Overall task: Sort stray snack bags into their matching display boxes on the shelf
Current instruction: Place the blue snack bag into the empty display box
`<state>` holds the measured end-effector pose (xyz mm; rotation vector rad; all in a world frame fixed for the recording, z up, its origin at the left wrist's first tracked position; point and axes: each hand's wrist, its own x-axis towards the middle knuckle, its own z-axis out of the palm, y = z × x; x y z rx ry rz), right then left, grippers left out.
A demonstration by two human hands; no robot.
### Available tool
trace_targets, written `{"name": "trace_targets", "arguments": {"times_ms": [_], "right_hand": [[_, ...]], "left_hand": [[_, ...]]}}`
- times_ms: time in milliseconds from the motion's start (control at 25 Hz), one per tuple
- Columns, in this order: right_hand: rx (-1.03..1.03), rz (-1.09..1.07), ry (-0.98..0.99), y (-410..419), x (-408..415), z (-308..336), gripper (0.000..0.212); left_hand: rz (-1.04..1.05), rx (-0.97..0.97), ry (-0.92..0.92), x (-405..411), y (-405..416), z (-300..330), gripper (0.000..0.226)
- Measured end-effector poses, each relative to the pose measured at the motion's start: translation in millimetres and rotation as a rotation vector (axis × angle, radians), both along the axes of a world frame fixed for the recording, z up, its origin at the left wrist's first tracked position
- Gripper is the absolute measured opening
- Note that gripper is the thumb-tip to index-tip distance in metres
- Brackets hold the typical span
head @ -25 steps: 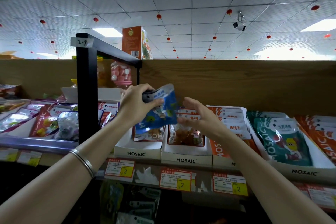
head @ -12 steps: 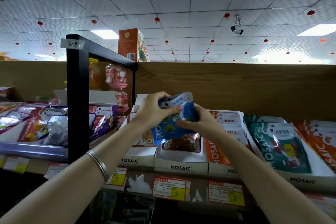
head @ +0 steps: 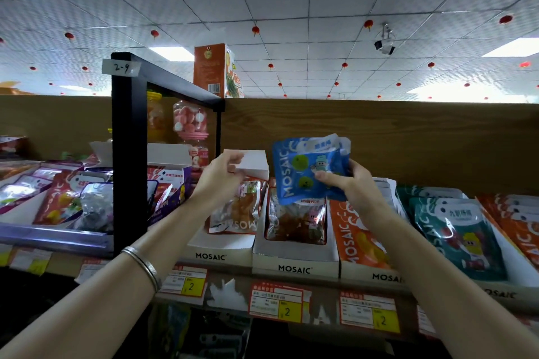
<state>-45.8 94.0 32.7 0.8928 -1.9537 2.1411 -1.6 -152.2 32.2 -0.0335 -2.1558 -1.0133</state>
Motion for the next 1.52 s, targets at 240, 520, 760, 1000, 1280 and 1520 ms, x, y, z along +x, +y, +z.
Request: {"name": "trace_targets", "arguments": {"times_ms": [240,520,760,1000,1280,1520], "right_hand": [[-0.079,-0.129,0.042,4.0,-0.4,-8.3,0.026],[-0.062,-0.168,0.086,4.7,5.4,-10.9,0.03],[-0.054,-0.168,0.074,4.7,7.1,-11.4,0.033],[-0.051,-0.165,0.075,4.8,6.6,-12.5,0.033],[-0.068,-0.191,0.077,5.2,5.6,-11.8,0.036],[-0.056,-0.192,0.08,4.9,6.3,-12.5,0.038]], "left_hand": [[0.301,-0.477,-0.233,-16.1,-16.5,-21.8,0.072],[0.223,-0.641,-0.44,-33.3,-27.5,-12.5,0.103],[0.235,-0.807,-0.516,-32.8,-25.7,0.2,0.103],[0.358,-0.877,-0.511,-33.0,-21.1,3.3,0.098],[0.235,-0.812,-0.348,-15.2,-32.9,0.5,0.074],[0.041,-0.611,-0.352,-3.1,-34.6,11.4,0.057]]}}
